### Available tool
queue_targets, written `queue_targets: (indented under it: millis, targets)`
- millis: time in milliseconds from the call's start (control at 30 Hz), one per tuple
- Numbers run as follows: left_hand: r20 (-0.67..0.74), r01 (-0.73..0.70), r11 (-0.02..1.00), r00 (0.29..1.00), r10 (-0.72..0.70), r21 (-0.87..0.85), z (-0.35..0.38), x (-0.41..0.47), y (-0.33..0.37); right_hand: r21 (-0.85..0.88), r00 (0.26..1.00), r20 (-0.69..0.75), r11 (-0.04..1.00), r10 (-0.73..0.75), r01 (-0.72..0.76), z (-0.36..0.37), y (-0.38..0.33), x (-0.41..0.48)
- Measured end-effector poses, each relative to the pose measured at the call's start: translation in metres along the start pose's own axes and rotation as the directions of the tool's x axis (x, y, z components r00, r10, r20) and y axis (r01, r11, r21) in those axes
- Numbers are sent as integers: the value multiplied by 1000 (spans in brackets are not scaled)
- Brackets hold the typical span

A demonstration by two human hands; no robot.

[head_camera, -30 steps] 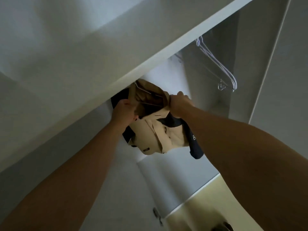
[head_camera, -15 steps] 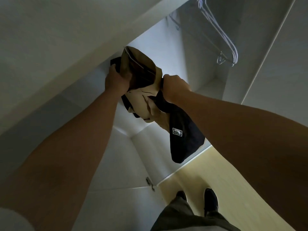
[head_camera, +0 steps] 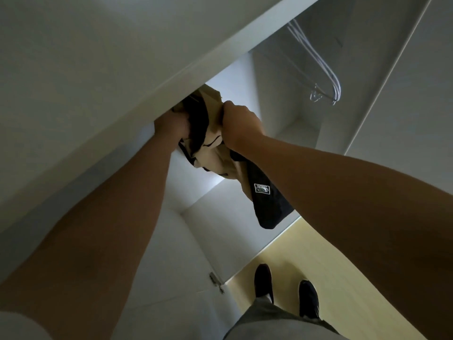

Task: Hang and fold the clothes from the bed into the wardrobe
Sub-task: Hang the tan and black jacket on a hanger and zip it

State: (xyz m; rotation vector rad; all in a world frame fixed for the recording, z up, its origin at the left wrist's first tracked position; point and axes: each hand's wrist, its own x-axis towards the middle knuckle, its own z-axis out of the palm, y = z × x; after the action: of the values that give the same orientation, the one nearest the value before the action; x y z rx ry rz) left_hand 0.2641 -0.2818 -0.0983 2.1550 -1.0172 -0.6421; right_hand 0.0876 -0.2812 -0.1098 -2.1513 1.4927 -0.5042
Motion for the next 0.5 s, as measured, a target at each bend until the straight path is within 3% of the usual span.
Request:
queue_targets:
  millis: [133, 233, 367, 500]
  targets:
    - [26, -59, 998, 998, 58, 10, -1, -9, 0, -132, 999, 27, 991, 22, -18, -8, -19, 7]
    - [33, -79, 996, 996, 80, -28, -8, -10, -2, -126, 1000, 11, 992, -3, 4, -5, -16, 9]
    - [-87, -183, 943, 973, 214, 278, -18, -7, -5, -142, 996, -45, 988, -74, 67, -4, -7, 7]
    - [-57, -241, 900, 958, 280, 363, -19, 3, -1, -141, 994, -59, 987, -92, 83, -8, 0, 7]
